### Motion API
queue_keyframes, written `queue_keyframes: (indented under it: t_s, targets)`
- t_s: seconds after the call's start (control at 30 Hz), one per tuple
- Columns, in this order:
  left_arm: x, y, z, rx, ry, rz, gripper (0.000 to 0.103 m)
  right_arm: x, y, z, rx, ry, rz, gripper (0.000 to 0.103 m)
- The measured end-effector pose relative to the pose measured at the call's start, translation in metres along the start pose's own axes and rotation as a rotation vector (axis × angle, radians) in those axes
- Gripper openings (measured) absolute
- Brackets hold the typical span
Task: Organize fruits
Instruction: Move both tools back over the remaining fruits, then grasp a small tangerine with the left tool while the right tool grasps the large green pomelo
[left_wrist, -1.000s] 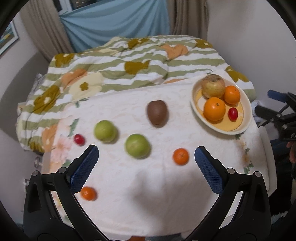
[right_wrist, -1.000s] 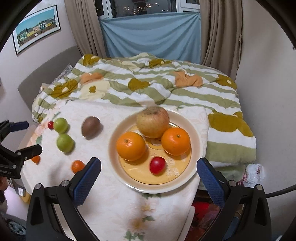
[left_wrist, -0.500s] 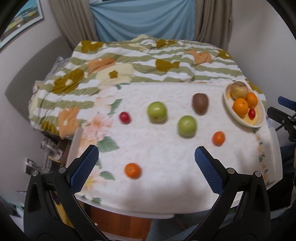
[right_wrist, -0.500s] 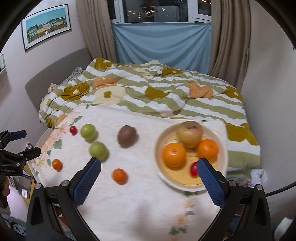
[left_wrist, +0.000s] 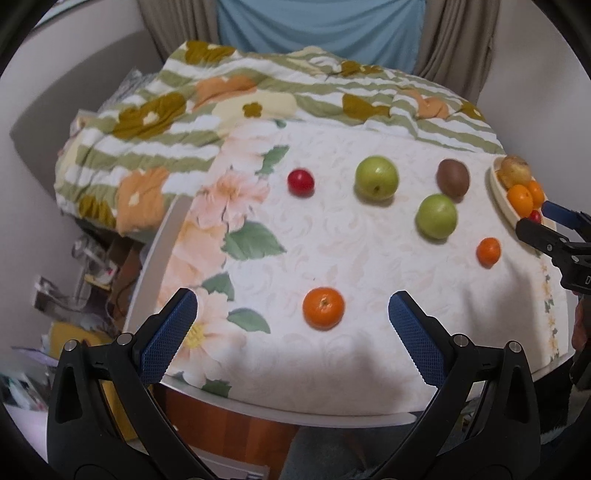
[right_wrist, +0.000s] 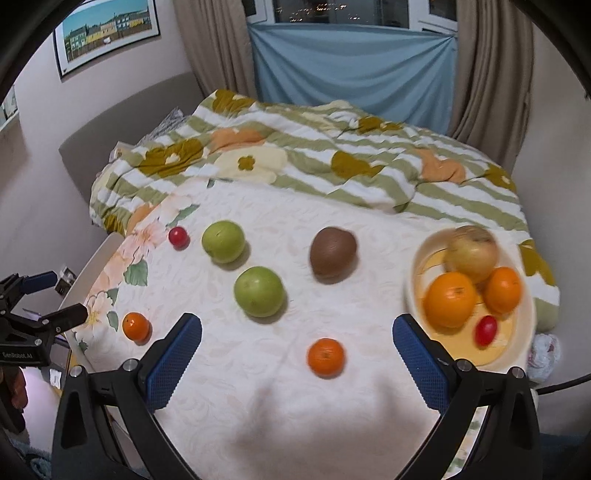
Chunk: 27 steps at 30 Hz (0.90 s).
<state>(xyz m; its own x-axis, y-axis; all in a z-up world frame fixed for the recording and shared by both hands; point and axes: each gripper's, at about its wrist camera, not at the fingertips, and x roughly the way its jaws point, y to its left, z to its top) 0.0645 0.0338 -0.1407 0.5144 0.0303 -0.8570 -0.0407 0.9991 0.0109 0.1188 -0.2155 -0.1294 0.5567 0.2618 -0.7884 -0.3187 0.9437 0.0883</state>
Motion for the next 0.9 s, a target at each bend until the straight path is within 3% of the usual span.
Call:
queue_keyframes:
  t_s: [0.37,0.53,0.6,0.67,0.8,0.87,0.9]
  targets:
    - [0.050,0.003,-0.024,-0.086,0.064,-0.044,0.101,0.054,0.018,0.002,-0.061,0.044,0.022,0.103]
    - [0.065,-0.004,-0.028,-0.093,0.079,-0.041,0.082,0.071,0.021,0.003,-0.092,0.062,0.045,0.103]
    - [0.069,-0.009,-0.028,-0.092,0.083,-0.038,0.079,0.077,0.021,0.004,-0.095,0.072,0.058,0.102]
    - [0.072,-0.012,-0.029,-0.093,0.084,-0.038,0.074,0.083,0.021,0.005,-0.102,0.086,0.071,0.093]
    - [0.079,-0.019,-0.030,-0.093,0.095,-0.035,0.060,0.091,0.023,0.006,-0.121,0.101,0.087,0.089]
    - [0.079,-0.021,-0.030,-0.098,0.092,-0.027,0.058,0.093,0.024,0.006,-0.131,0.105,0.093,0.086]
    - [0.079,-0.020,-0.029,-0.102,0.092,-0.027,0.050,0.094,0.025,0.006,-0.138,0.106,0.096,0.086]
